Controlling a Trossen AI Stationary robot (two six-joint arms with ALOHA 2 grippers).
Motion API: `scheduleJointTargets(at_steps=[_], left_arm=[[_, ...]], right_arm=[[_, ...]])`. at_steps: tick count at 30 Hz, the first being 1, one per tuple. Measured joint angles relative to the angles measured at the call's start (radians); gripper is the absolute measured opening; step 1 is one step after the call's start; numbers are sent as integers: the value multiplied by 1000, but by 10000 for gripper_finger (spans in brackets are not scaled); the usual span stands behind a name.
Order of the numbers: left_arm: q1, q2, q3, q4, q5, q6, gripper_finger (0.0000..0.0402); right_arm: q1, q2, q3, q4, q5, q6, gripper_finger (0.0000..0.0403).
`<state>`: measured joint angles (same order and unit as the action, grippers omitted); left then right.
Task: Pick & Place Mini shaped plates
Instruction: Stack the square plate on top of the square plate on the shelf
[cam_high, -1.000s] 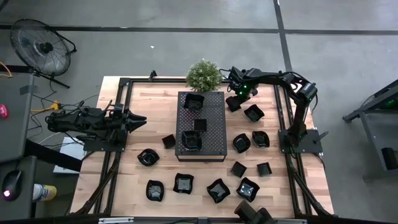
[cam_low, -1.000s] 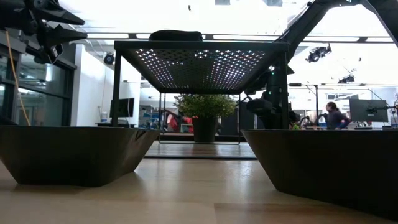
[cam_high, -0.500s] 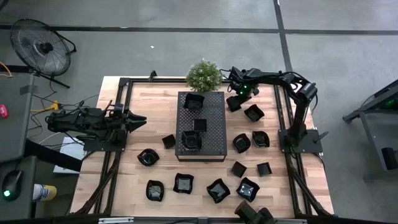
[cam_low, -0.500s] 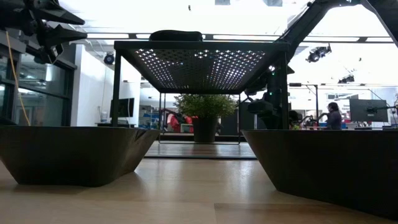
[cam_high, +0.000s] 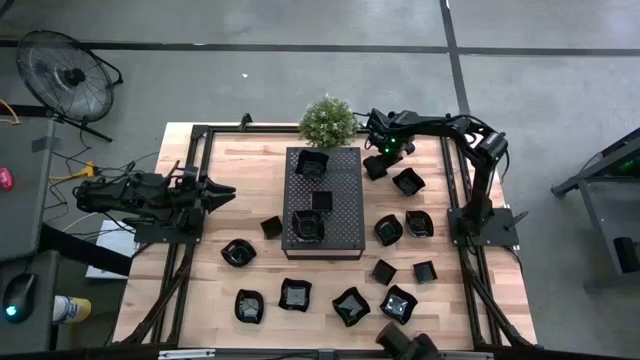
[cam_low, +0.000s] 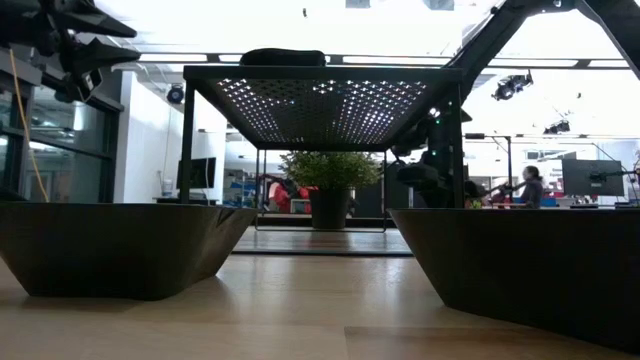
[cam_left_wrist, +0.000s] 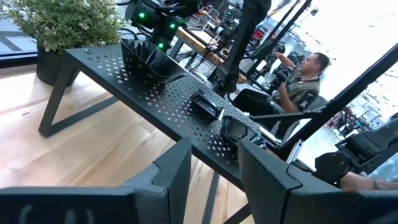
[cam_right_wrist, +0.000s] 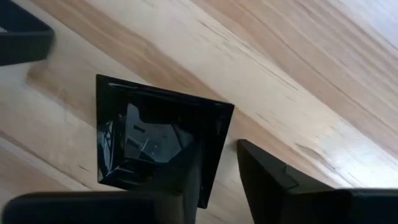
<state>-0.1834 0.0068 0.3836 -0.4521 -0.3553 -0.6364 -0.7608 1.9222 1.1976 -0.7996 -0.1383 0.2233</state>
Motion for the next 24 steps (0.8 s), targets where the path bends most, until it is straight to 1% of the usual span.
scheduleJointTargets(at_steps=[7, 8, 12, 17, 24], left_arm=[[0, 0, 0, 8, 0, 0, 131], [0, 0, 0, 8, 0, 0, 131], [0, 0, 0, 8, 0, 0, 131], [0, 0, 0, 8, 0, 1, 131], [0, 0, 0, 8, 0, 1, 131]], right_arm=[[-14, -2, 0, -39, -29, -12, 16], [-13, -5, 0, -47, -29, -15, 9], [-14, -28, -3, -76, 3, -16, 12], [-26, -77, -3, -110, 20, -17, 4], [-37, -182, -3, -144, 28, -1, 2]])
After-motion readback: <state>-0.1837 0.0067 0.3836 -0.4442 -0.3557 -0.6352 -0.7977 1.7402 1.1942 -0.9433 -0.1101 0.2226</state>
